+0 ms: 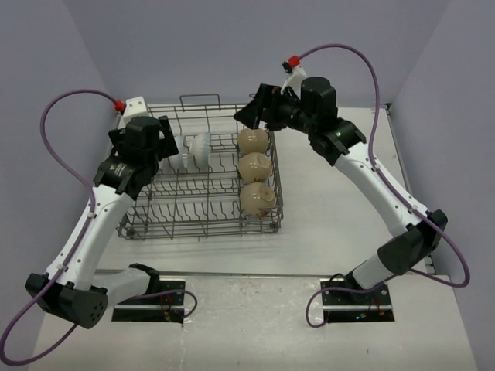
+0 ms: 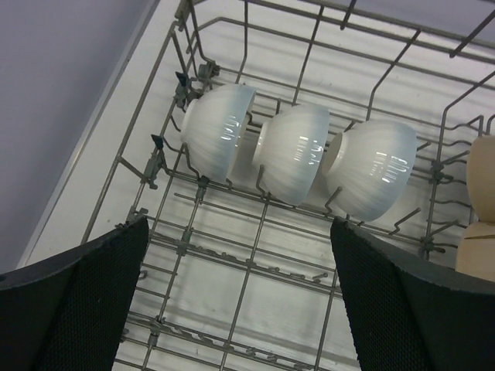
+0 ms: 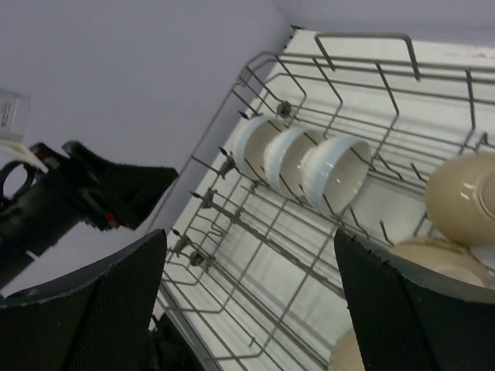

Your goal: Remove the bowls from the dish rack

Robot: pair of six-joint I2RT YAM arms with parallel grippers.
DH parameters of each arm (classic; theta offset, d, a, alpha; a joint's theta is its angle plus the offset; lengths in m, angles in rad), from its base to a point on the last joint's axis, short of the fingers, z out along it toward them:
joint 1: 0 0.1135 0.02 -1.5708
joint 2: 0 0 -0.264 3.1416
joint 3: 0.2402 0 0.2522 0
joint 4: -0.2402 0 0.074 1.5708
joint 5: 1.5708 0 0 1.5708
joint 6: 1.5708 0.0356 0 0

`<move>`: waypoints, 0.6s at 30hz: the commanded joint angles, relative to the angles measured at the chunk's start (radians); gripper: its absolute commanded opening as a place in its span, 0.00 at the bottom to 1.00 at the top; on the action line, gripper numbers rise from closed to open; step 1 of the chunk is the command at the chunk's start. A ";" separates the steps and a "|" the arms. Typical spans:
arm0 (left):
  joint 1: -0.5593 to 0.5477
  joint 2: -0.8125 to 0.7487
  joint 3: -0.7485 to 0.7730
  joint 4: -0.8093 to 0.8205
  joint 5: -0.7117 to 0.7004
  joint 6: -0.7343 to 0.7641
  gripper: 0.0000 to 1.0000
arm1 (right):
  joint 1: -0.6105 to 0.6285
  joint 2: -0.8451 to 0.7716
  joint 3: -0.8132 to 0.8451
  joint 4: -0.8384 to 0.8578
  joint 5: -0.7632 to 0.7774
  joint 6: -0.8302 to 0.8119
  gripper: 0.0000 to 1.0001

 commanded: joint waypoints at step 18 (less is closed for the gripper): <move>-0.006 -0.350 -0.229 0.184 -0.078 0.071 1.00 | 0.126 0.716 0.597 -0.181 0.186 0.203 0.78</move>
